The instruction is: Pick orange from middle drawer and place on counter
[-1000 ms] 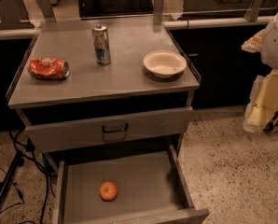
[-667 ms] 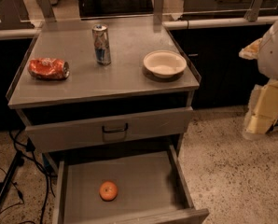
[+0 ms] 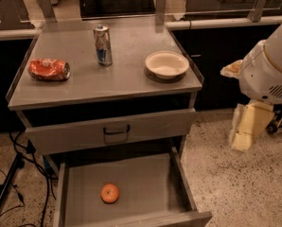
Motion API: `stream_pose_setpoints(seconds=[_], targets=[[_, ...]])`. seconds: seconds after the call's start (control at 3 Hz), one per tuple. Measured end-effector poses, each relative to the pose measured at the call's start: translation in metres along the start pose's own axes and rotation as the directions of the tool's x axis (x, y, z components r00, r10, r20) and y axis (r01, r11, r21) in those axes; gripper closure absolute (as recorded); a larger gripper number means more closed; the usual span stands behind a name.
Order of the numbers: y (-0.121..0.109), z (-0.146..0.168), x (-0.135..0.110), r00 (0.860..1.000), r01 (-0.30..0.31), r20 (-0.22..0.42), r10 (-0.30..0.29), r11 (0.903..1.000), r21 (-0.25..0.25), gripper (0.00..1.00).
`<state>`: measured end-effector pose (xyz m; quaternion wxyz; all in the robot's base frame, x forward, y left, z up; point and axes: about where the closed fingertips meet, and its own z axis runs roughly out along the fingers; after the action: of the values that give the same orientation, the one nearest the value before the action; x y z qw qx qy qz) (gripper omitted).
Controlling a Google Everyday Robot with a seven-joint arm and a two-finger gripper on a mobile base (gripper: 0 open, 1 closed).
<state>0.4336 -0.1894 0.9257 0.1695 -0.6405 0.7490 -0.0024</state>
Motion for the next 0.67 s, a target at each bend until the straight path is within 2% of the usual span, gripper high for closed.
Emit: stream_pose_setpoints(seconds=[0.33,0.67], targets=[[0.008,0.0007,-0.0202,0.994,0.063,0.087,-0.058,0.9963,-0.058,0.0],[0.0088,-0.0014,-0.0217,0.994,0.064,0.089,-0.059,0.9966,-0.052,0.0]])
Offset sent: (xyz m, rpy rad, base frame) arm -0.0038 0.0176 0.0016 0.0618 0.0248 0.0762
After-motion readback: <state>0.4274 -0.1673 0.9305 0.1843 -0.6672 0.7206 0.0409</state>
